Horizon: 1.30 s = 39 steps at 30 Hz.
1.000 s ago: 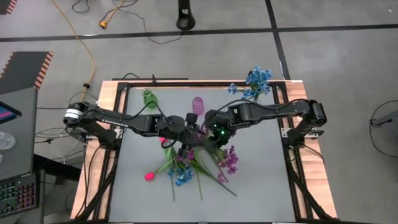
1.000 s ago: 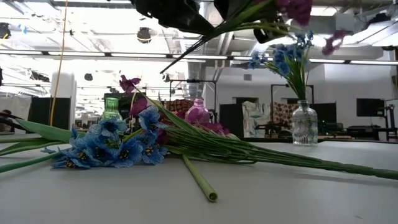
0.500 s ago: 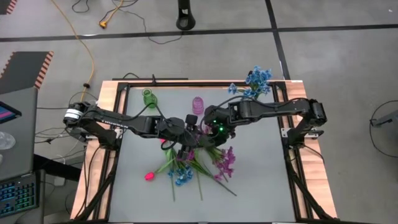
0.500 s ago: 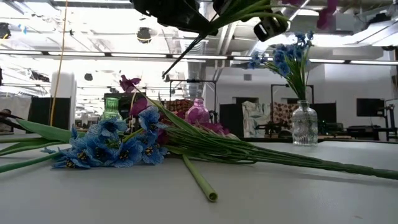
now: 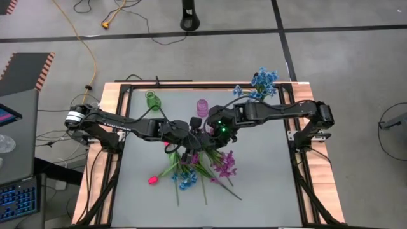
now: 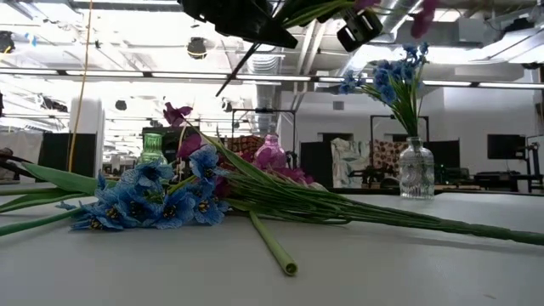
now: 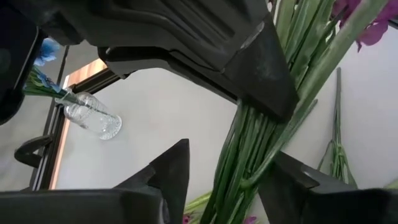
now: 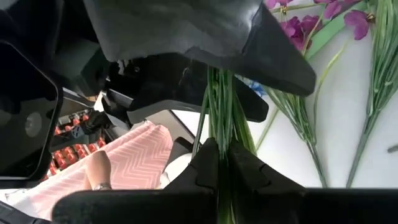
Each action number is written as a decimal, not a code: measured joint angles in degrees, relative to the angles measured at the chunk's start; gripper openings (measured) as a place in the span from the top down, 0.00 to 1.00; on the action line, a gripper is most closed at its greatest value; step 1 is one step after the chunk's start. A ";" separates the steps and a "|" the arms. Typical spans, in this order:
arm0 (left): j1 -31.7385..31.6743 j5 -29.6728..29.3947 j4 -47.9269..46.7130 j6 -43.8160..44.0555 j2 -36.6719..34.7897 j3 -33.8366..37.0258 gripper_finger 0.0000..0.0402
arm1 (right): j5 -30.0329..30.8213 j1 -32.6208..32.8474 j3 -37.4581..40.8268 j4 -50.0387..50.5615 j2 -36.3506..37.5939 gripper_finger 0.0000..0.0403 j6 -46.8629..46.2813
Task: Sort flowers into vase by color
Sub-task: Put the right purple flowers into the green vase
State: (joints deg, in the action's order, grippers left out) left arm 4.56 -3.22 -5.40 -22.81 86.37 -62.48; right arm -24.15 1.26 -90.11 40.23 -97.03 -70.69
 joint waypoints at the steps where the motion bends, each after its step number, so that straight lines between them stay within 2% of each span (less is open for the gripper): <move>1: 0.00 0.00 -0.01 0.00 0.00 0.00 0.65 | 0.10 0.00 0.00 0.01 0.00 0.89 0.01; 14: 0.07 0.44 -0.91 -0.07 0.04 0.00 0.98 | 0.23 -0.03 0.00 0.08 0.13 0.85 0.96; 31: 1.94 0.61 -1.45 1.68 0.04 0.00 0.99 | -1.67 0.08 0.00 -0.12 0.02 0.84 9.63; 34: 2.52 0.07 -1.54 1.89 0.02 -0.02 0.99 | -2.21 0.11 0.00 -0.18 0.02 0.80 9.89; 39: 2.98 -0.25 -4.34 2.84 -1.23 -0.04 0.99 | -2.76 0.15 0.00 -0.15 0.00 0.68 11.29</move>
State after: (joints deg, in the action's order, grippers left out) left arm 7.54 -3.48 -9.74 -19.96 85.14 -62.52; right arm -26.91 1.41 -90.11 40.07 -97.03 -59.41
